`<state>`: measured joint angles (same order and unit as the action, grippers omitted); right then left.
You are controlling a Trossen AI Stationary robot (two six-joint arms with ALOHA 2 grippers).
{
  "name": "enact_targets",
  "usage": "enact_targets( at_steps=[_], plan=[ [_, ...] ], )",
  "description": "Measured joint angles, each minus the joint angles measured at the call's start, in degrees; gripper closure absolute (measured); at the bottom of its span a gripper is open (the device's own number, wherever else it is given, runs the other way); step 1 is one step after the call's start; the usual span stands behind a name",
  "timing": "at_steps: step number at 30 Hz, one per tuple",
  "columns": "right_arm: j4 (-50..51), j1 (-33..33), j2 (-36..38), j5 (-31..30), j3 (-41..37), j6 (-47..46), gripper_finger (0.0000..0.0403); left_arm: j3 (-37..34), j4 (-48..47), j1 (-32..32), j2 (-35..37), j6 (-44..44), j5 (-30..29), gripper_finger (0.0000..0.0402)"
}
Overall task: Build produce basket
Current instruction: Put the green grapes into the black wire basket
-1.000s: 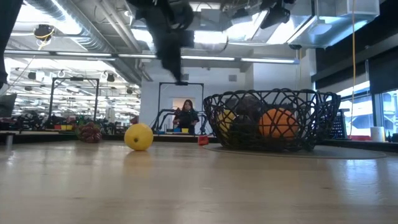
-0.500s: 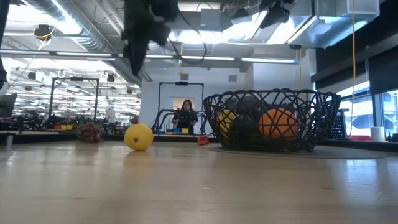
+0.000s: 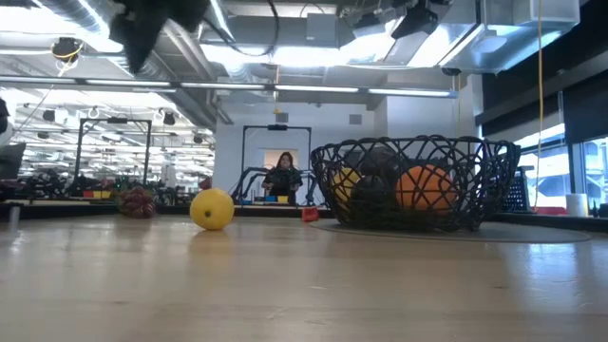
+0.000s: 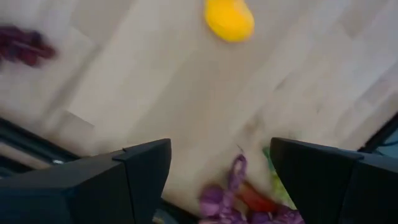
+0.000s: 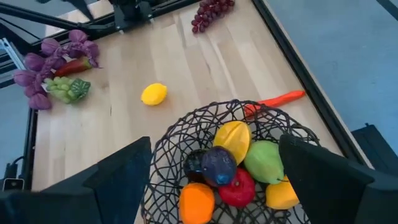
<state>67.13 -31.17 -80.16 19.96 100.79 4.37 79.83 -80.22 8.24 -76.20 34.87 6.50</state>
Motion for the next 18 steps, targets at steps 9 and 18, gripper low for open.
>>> enact_targets(
  at_steps=[9,18],
  plan=[
    [-0.06,4.49,-0.23,2.81,0.00,0.65,0.0059,-9.44,5.14,-18.05,7.54,18.39,1.75,0.0138],
    [0.07,9.67,-0.83,2.67,0.00,-0.81,0.0059,-14.01,18.56,-30.94,7.89,34.04,2.42,0.0138]
  ],
)
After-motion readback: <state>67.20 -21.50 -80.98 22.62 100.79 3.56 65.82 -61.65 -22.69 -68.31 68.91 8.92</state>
